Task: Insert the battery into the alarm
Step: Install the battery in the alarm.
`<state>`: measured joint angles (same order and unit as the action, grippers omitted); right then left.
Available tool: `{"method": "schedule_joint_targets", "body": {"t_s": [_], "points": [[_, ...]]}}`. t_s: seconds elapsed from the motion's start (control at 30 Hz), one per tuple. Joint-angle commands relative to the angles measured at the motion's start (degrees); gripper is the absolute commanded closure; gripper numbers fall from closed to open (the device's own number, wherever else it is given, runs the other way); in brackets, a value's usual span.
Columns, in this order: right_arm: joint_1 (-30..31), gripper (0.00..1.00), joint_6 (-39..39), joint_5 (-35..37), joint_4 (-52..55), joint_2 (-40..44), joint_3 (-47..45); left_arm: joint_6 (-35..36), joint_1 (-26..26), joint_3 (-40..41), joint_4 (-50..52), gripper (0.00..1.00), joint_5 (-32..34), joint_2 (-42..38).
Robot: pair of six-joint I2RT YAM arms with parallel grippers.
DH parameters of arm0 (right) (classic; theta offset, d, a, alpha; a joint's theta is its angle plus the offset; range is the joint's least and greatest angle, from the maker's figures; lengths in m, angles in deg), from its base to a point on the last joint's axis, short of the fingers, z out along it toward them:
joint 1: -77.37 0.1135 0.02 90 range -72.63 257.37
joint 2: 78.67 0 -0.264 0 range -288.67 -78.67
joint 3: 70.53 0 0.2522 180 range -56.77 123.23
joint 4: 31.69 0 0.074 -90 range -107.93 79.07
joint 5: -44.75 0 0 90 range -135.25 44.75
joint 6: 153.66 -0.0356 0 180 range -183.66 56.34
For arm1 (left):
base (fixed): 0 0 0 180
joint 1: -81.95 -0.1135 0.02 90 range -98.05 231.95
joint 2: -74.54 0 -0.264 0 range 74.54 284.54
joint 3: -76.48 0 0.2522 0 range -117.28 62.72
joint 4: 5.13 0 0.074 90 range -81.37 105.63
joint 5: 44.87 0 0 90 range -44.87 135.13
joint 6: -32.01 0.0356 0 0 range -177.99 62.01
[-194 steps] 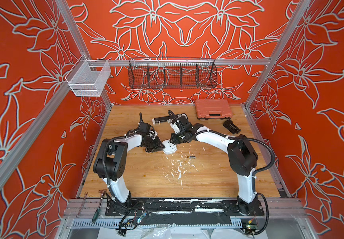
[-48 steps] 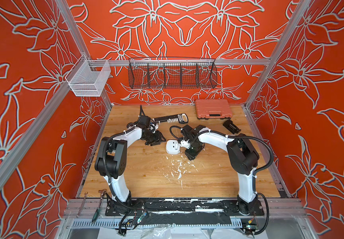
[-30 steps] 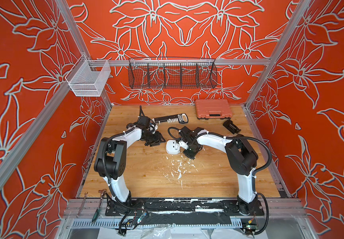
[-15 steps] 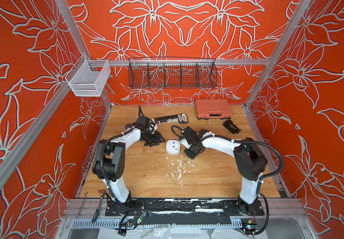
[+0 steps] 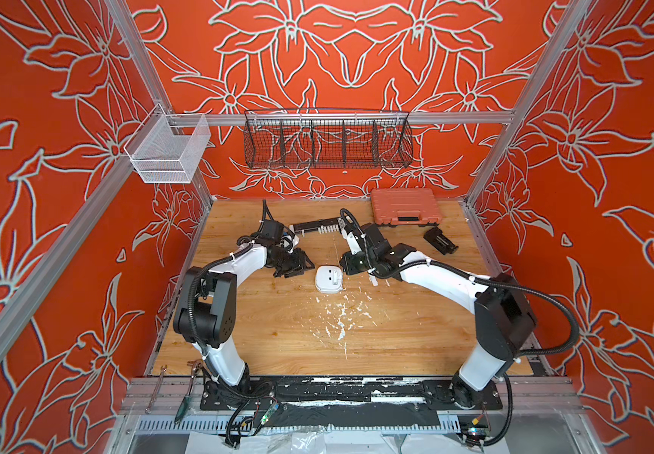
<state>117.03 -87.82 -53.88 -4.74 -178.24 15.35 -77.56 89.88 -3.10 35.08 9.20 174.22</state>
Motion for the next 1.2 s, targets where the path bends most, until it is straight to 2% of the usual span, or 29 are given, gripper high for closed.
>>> {"method": "schedule_joint_targets", "body": {"t_s": [0.0,0.13,0.73,1.17], "points": [[1.00,0.89,-6.17,-0.63,-8.51,-2.95,-0.53,-0.76,-0.20,0.82,-0.42,0.50,-1.74,-0.44],[2.03,0.89,-8.16,1.40,-14.59,-4.64,-2.97,-1.35,-0.24,2.34,-1.54,0.50,-2.35,-0.27],[4.11,0.90,-9.71,11.81,-22.55,-5.29,-10.15,-0.86,-0.19,2.54,-0.62,0.50,-3.19,0.78],[5.02,0.90,-11.17,12.05,-25.96,-7.34,-11.56,-0.13,-0.19,1.84,0.79,0.50,-3.19,1.40]]}}
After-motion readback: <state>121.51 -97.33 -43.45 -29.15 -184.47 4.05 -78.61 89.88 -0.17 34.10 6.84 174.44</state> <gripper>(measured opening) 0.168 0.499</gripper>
